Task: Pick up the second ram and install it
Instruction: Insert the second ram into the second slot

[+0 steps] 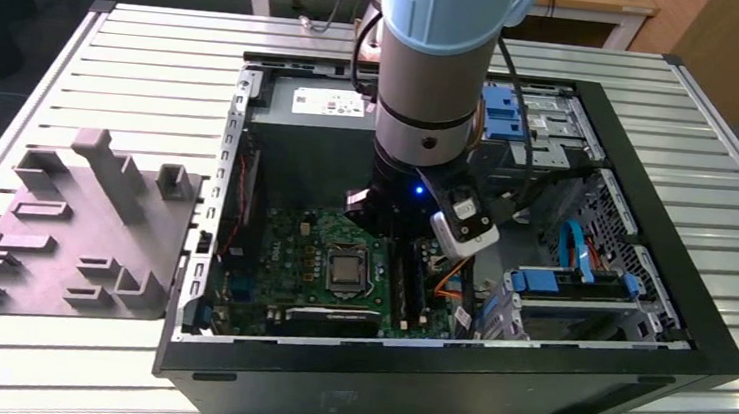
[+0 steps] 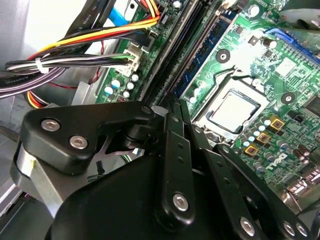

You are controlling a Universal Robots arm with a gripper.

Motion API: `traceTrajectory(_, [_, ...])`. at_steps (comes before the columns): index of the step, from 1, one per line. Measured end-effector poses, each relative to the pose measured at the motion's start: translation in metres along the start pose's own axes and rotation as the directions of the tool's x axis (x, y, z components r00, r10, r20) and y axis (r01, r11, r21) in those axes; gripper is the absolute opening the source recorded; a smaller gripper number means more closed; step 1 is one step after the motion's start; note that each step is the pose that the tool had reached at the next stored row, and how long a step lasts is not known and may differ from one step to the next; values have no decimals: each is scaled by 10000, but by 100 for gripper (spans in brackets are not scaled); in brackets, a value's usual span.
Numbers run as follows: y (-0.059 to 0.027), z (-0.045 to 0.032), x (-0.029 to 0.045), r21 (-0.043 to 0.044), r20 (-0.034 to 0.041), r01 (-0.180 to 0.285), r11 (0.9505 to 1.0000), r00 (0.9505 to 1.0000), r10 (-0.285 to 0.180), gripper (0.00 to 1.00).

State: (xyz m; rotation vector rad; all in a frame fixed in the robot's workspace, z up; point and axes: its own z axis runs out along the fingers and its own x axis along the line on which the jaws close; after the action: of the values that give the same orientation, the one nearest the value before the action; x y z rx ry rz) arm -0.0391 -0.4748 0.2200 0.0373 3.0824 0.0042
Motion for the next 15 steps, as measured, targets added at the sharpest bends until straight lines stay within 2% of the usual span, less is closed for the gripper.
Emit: traceTrajectory(15, [1,-89,-5,-6,0,-1,10000,10000,1,12])
